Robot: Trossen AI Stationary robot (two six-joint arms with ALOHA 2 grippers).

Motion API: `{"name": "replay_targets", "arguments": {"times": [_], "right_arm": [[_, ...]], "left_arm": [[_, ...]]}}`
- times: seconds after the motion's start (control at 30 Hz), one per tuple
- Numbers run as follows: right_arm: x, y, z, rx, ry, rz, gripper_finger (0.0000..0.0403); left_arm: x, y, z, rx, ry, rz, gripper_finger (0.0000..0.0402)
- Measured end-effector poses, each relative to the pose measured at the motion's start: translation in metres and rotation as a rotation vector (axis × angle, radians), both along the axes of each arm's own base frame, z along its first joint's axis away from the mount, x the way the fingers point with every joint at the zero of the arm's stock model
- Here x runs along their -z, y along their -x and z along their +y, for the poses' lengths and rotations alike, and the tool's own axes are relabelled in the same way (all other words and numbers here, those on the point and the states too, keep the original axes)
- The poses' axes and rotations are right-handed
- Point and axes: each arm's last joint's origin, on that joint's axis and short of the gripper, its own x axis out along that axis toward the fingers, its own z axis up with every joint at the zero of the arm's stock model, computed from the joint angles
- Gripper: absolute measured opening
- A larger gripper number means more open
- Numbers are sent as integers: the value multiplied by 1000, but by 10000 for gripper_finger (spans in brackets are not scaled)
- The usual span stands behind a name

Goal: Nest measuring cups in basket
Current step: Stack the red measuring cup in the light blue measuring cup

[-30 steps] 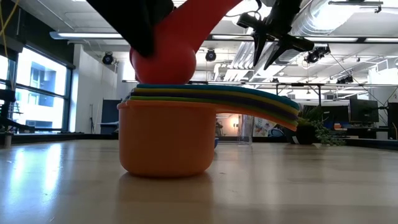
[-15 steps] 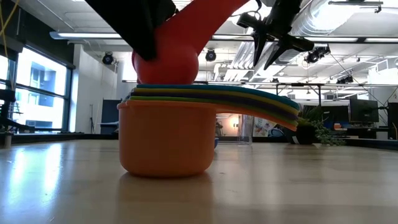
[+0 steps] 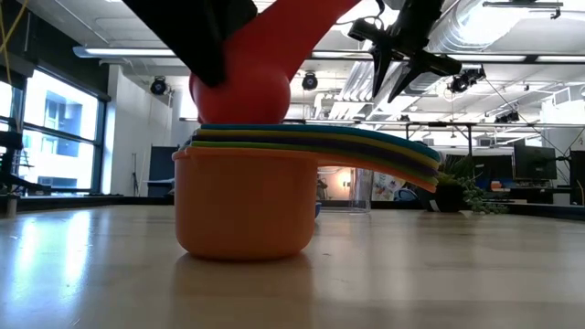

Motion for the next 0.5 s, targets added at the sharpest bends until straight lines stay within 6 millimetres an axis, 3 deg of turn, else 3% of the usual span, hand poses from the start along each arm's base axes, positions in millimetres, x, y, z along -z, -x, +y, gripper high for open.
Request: {"name": "replay_targets", "arguments": {"times": [0.5], "right_arm": [[0,0,0,-1,-2,-1,119]], "left_arm": [[0,-1,2,5,23,10,22]]}}
